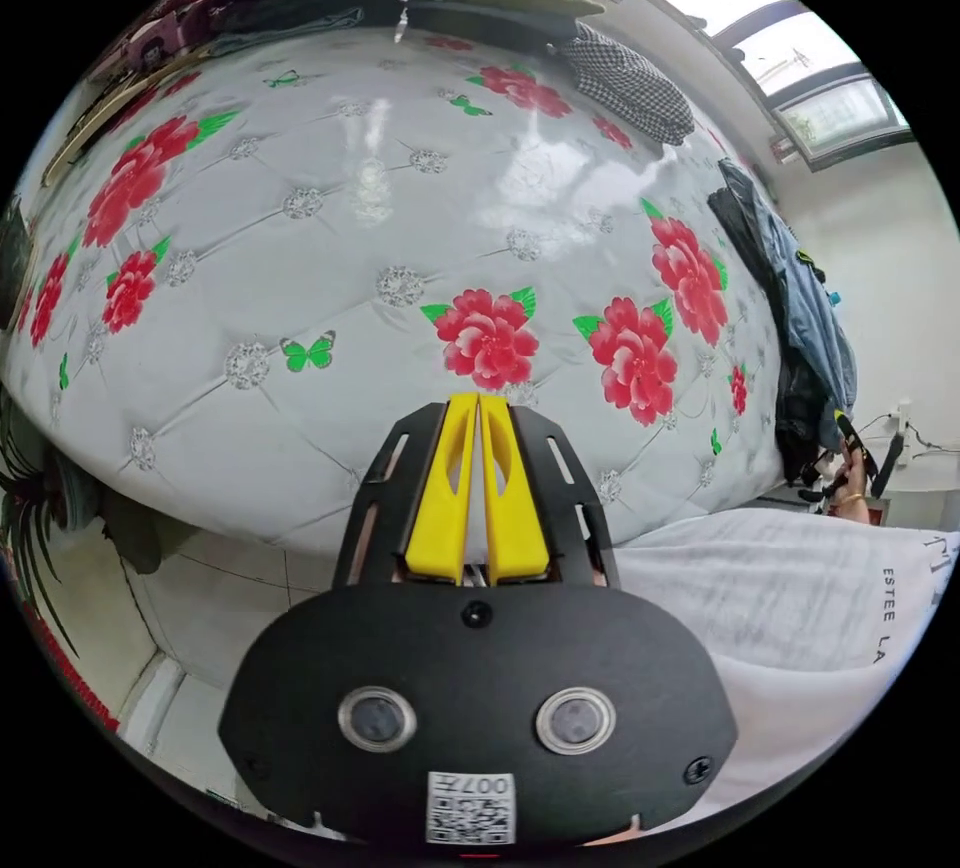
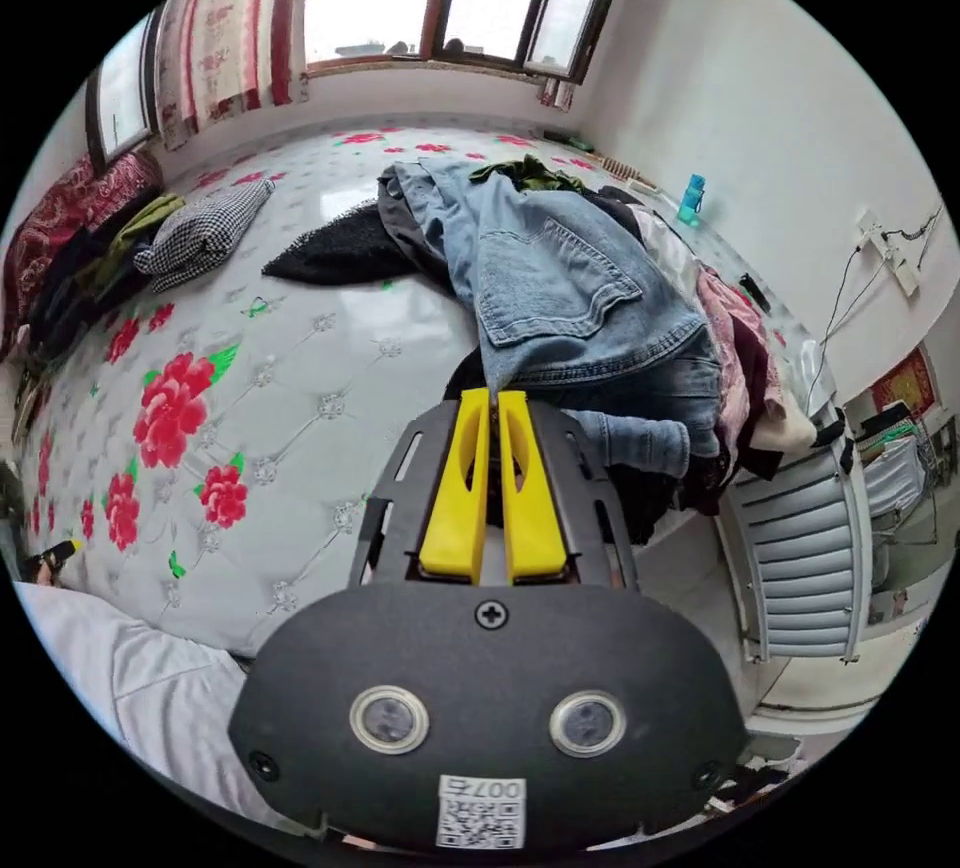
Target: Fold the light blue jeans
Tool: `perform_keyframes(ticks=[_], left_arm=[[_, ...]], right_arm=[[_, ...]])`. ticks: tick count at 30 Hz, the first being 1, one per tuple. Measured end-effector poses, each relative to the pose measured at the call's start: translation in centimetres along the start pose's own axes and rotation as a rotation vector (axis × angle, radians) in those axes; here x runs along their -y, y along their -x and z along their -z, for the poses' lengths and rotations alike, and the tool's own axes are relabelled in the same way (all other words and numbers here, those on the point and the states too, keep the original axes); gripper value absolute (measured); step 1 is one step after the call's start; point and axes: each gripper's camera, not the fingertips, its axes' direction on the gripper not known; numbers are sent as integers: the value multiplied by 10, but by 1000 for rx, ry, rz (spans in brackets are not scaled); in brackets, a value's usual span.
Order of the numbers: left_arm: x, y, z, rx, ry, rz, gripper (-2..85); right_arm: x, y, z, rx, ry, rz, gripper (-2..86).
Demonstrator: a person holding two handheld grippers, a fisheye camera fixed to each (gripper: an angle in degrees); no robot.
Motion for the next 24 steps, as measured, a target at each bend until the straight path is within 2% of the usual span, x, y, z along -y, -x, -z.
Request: perform_keyframes(ticks=[5, 7, 10, 12, 16, 21, 24], left_arm=[[-12, 9, 22, -119, -64, -106, 49], [-20, 15, 36, -193, -99, -148, 78], [-30, 30, 55, -260, -130, -190, 97], [-39, 45, 70, -279, -163, -199, 105], [-71, 104, 109, -328, -269, -128, 104], [-126, 198, 155, -180, -350, 98, 98], [-159, 254, 174, -198, -382, 254, 109]], right_arm=[[10, 82, 27, 390, -72, 221, -3], [16, 158, 25, 603, -33, 399, -3], [8, 264, 29, 787, 10, 664, -2], [1, 323, 34, 944, 47, 764, -2], [-35, 459, 70, 1227, 121, 1069, 5], [-85, 556, 88, 1238, 213, 1301, 28], [-83, 546, 65, 1192, 184, 1220, 40]])
